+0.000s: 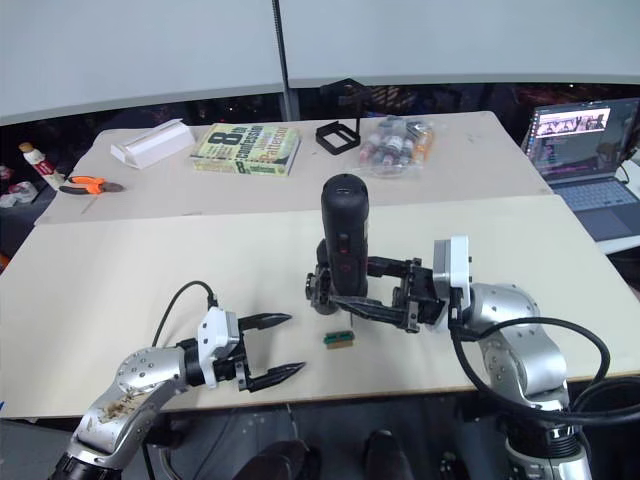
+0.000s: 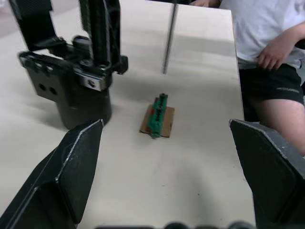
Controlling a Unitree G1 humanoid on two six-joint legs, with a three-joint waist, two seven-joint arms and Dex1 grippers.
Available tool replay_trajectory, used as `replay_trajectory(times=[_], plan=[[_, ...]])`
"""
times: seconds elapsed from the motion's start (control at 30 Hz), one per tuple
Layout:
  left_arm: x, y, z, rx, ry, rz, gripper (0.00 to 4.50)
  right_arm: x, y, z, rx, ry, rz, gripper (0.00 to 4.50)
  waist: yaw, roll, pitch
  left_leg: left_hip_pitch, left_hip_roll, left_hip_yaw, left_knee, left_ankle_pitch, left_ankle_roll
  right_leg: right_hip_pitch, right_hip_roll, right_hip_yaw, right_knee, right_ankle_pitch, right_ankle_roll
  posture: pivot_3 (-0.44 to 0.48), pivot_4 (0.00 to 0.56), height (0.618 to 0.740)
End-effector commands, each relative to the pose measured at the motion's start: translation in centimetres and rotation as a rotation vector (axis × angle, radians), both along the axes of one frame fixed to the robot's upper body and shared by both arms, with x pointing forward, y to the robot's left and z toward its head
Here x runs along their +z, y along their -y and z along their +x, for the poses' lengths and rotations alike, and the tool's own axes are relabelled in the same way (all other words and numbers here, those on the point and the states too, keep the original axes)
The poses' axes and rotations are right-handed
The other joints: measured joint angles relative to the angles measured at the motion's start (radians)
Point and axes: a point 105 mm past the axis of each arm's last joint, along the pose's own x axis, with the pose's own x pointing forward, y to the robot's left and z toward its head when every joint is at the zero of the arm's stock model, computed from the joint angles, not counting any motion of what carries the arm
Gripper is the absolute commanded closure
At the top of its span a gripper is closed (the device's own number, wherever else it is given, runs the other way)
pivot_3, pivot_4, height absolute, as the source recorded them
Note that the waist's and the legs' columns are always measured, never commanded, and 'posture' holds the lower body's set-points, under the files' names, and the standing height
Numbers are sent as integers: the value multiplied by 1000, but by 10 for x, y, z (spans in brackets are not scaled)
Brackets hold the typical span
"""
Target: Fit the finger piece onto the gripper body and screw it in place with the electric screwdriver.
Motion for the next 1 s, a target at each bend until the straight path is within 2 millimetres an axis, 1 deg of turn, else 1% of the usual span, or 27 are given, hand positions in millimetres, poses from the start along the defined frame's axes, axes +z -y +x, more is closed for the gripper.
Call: replay_trajectory(times=[0.03, 0.37, 0.63, 1.0], plan=[[6, 2, -1, -7, 27, -11, 0, 14, -3, -6, 29, 77, 22, 2572, 0, 0, 0, 0, 0, 0, 0, 0, 0, 0, 0, 0, 0, 0, 0, 0, 150, 740], [7, 0, -3, 16, 13, -18, 0, 10, -5, -5, 33, 57, 16, 2572, 0, 0, 0, 0, 0, 0, 0, 0, 0, 0, 0, 0, 0, 0, 0, 0, 150, 740], [7, 2, -3, 15, 12, -21, 0, 7, -5, -2, 19, 50, 10, 2572, 0, 0, 0, 0, 0, 0, 0, 0, 0, 0, 0, 0, 0, 0, 0, 0, 150, 740], [6, 7, -1, 10, 13, -21, 0, 1, -5, -4, 28, 32, 0, 2572, 0, 0, 0, 0, 0, 0, 0, 0, 0, 0, 0, 0, 0, 0, 0, 0, 150, 740]])
